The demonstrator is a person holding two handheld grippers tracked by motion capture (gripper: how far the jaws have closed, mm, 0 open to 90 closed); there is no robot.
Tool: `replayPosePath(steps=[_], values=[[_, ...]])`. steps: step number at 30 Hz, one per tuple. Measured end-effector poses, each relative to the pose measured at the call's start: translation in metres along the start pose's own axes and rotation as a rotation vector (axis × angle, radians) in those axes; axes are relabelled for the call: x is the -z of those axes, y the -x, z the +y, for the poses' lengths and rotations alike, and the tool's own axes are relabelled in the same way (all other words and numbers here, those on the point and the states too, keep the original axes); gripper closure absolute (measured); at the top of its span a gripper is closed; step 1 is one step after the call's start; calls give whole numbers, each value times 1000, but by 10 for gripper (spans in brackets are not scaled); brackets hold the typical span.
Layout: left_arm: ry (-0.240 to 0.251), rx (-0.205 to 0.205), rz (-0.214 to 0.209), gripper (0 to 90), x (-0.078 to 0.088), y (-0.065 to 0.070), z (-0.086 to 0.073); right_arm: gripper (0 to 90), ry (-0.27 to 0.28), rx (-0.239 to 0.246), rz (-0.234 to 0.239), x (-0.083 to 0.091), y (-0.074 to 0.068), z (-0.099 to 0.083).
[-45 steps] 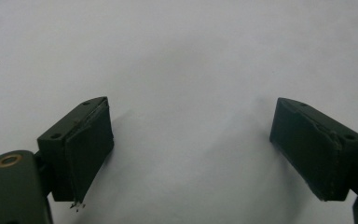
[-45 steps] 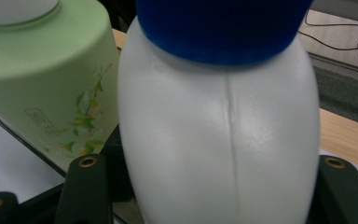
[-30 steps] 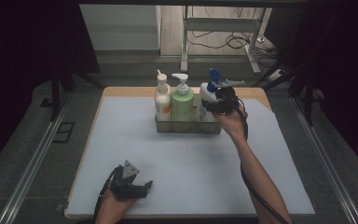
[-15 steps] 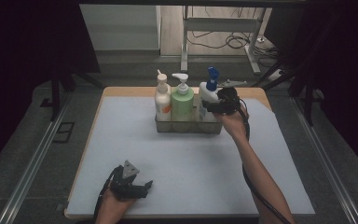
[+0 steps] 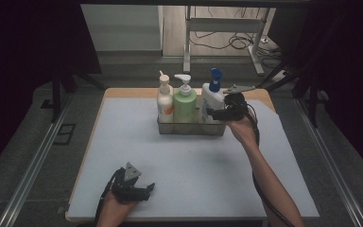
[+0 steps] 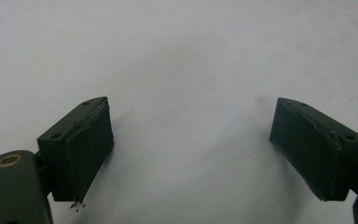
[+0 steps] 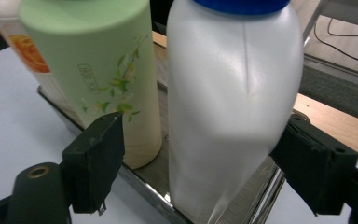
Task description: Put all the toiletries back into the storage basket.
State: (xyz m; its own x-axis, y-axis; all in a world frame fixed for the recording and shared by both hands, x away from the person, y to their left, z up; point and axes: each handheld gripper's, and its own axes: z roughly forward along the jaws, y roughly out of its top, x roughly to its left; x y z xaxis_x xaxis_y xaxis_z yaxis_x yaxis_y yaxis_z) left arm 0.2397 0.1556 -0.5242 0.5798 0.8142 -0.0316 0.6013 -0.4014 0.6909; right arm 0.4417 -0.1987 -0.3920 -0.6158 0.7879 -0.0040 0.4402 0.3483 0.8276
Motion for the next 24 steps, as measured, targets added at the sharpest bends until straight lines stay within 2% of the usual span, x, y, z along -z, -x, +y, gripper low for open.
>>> replayPosePath(steps=[5, 12, 16, 18, 22, 24], values=[[0, 0, 0, 128, 0, 0, 0, 134, -18, 4, -3, 7, 2, -3], [-1, 0, 1, 128, 0, 0, 0, 130, -39, 44, 19, 15, 5, -10], [-1, 0, 1, 128, 0, 0, 0, 146, -50, 29, 19, 19, 7, -14], [-1, 0, 1, 128, 0, 0, 0, 141, -52, 6, 38, 21, 10, -16], [-1, 0, 1, 128, 0, 0, 0, 142, -62, -24, 44, 25, 16, -19], [-1, 0, 1, 128, 0, 0, 0, 183, -70, -43, 37, 26, 20, -21]])
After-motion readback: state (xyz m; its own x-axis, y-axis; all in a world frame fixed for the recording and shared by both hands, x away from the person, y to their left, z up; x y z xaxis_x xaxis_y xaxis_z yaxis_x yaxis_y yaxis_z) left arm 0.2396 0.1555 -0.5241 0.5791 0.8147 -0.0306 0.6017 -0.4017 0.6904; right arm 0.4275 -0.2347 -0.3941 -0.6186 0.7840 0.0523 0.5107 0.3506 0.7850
